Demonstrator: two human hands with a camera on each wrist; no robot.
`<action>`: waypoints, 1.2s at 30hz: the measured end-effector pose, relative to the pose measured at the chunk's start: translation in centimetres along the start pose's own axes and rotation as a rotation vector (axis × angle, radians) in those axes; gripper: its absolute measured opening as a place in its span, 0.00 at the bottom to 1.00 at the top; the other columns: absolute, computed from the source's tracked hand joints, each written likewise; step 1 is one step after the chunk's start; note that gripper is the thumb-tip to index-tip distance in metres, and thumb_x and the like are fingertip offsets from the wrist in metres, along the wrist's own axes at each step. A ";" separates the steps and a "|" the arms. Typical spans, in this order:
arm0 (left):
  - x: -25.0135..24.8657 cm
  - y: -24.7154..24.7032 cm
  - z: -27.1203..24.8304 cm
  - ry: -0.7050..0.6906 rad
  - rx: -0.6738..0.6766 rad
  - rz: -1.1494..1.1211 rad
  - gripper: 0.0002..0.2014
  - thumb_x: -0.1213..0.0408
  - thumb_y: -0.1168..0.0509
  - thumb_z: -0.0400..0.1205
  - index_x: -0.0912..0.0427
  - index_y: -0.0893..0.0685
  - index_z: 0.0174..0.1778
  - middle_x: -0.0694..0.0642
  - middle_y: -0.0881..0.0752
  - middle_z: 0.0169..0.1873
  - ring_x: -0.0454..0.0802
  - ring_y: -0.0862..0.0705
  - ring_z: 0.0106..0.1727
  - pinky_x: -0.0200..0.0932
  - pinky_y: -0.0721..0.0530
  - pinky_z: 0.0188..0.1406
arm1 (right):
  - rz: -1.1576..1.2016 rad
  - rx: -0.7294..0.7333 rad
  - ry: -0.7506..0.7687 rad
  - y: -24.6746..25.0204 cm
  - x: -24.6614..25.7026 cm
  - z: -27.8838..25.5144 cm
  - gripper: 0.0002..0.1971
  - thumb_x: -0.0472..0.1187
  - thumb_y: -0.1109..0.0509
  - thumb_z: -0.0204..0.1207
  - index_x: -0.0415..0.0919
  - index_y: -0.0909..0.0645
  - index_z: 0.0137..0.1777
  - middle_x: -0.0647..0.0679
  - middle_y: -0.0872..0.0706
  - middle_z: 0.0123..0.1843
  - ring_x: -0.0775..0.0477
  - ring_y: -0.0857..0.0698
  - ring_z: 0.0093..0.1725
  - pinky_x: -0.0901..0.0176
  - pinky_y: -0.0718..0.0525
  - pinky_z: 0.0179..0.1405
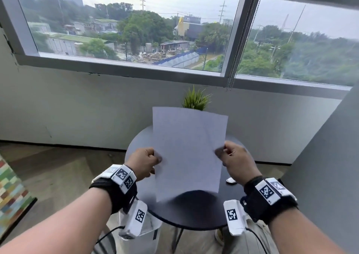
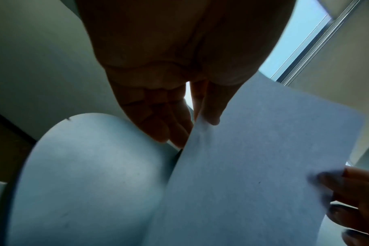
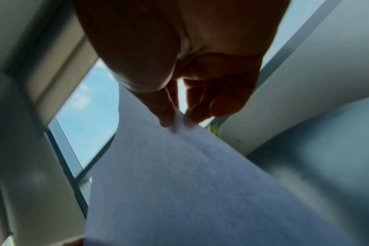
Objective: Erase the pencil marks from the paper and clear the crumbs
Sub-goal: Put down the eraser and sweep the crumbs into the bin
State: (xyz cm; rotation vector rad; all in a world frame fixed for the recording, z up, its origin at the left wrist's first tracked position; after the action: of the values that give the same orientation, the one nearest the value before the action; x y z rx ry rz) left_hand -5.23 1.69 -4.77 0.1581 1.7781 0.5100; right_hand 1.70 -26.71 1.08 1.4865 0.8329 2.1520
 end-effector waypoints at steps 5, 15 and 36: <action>-0.1 -0.5 0.3 -0.027 0.014 0.001 0.08 0.68 0.33 0.82 0.56 0.15 0.37 0.52 0.16 0.31 0.49 0.17 0.28 0.39 0.23 0.27 | 0.069 -0.023 -0.026 0.4 -0.3 0.1 0.10 0.53 0.31 0.79 0.49 0.19 0.39 0.53 0.19 0.28 0.47 0.21 0.30 0.47 0.17 0.35; 2.6 -0.2 0.0 0.150 0.017 -0.147 0.03 0.72 0.34 0.84 0.66 0.19 0.44 0.62 0.20 0.31 0.53 0.18 0.21 0.37 0.24 0.20 | 0.098 0.029 -0.138 -0.9 -2.6 1.0 0.03 0.48 0.30 0.77 0.51 0.19 0.43 0.51 0.14 0.37 0.47 0.12 0.34 0.46 0.14 0.42; 2.8 -6.2 4.3 0.196 0.196 0.260 0.10 0.58 0.33 0.83 0.61 0.20 0.45 0.58 0.11 0.37 0.54 0.15 0.30 0.42 0.17 0.30 | -0.741 0.658 -0.142 -5.3 -14.2 3.9 0.06 0.50 0.38 0.75 0.57 0.24 0.51 0.52 0.25 0.53 0.46 0.20 0.60 0.51 0.22 0.60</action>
State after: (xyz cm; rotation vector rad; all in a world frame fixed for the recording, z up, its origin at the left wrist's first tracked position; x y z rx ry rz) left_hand -0.91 -1.67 -10.67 0.4961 2.0114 0.5501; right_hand 10.41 -30.61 -11.35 1.2605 1.8026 1.2607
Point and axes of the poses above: each hand's wrist, its own z-axis towards the middle knuckle, its own y-axis out of the back of the hand, x = y × z, the point moved 9 cm from there along z, towards the middle knuckle
